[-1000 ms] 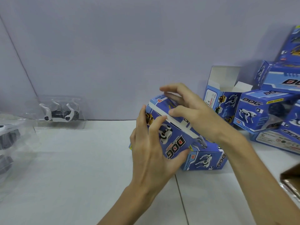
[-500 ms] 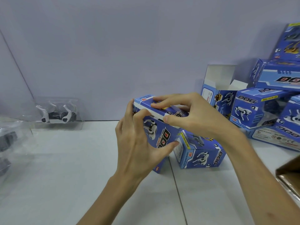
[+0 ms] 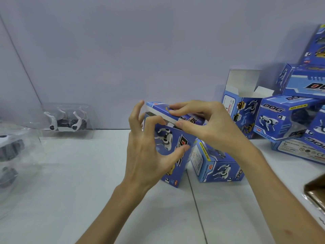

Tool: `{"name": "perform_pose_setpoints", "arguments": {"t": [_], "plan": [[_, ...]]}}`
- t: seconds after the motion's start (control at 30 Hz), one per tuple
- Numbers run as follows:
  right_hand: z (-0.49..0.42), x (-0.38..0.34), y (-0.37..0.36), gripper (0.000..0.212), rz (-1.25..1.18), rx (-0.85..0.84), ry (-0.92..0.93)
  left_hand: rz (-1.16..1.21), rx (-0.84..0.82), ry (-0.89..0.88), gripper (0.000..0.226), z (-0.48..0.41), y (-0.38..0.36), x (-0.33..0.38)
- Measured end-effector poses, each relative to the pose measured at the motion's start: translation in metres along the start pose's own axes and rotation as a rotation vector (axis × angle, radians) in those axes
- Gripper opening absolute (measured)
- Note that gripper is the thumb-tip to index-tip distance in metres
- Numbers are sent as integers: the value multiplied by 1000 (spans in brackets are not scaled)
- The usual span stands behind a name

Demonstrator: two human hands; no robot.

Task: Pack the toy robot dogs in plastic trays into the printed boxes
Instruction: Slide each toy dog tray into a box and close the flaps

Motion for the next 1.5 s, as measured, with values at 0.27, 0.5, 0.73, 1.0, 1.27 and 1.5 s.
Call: {"name": "perform_pose_setpoints", "arguments": {"t": [0.27, 0.5, 0.73, 1.0, 1.27, 1.5], "plan": [[-2, 7, -13, 23, -92, 48, -7, -24, 4, 25, 50, 4, -5, -1], [0, 6, -8, 26, -29, -93, -58, -94, 20, 28, 39, 2, 4, -5], [0, -2, -9, 28, 54, -108, -61, 93, 6, 119, 35, 1, 13, -27], [0, -23, 5, 10, 259, 64, -6, 115, -77, 4, 33, -6, 13, -16], [0, -25, 0, 30, 236, 14, -11, 61, -144, -80, 32, -12, 8, -1], [0, -14, -15, 43, 253, -156, -67, 236, -102, 73, 63, -10, 12, -20]]}}
Point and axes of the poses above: each hand's wrist, its own z-axis away from the middle knuckle, its own y-axis out of the back of the hand, x = y × z, the point moved 7 cm from there along -z, towards the middle knuckle, and after that the axes turned 5 degrees about -x, right-handed, at the moved point
